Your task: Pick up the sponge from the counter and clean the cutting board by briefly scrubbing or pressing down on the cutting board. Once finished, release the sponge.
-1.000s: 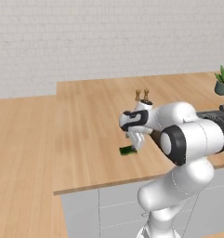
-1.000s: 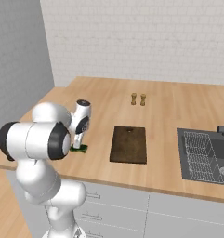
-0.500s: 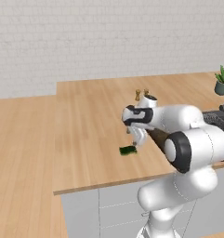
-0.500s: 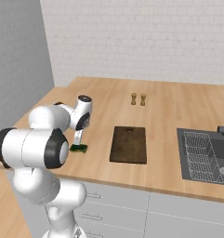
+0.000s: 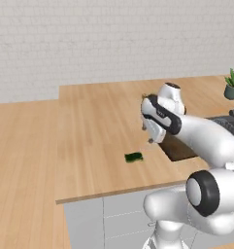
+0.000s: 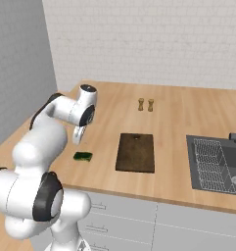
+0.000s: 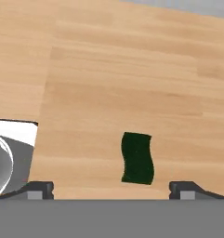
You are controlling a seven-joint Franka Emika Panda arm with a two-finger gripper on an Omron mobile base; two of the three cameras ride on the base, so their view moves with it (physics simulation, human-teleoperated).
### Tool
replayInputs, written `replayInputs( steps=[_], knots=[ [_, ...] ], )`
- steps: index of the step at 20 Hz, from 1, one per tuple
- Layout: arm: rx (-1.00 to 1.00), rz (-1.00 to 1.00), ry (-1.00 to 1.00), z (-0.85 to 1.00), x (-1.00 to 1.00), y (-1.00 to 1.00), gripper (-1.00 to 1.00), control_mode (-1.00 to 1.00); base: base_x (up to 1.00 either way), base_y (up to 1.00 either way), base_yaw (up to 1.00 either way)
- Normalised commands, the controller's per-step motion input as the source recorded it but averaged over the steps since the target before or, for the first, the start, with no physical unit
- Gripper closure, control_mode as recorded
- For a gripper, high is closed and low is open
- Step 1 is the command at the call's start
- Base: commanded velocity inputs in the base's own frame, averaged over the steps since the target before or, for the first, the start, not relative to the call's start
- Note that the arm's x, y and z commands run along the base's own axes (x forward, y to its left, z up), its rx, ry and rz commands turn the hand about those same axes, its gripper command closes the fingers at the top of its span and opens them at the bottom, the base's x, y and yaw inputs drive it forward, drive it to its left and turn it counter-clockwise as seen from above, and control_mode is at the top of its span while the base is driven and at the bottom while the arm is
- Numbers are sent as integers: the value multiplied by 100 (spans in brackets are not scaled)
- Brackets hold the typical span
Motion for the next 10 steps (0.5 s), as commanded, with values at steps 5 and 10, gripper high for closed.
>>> replayInputs(
  steps=[5,10],
  knots=[
    [15,-43,0,46,-79,-28,-100,-100,0,0,0],
    [4,-56,0,36,-69,-11,-100,-100,0,0,0]
  ],
)
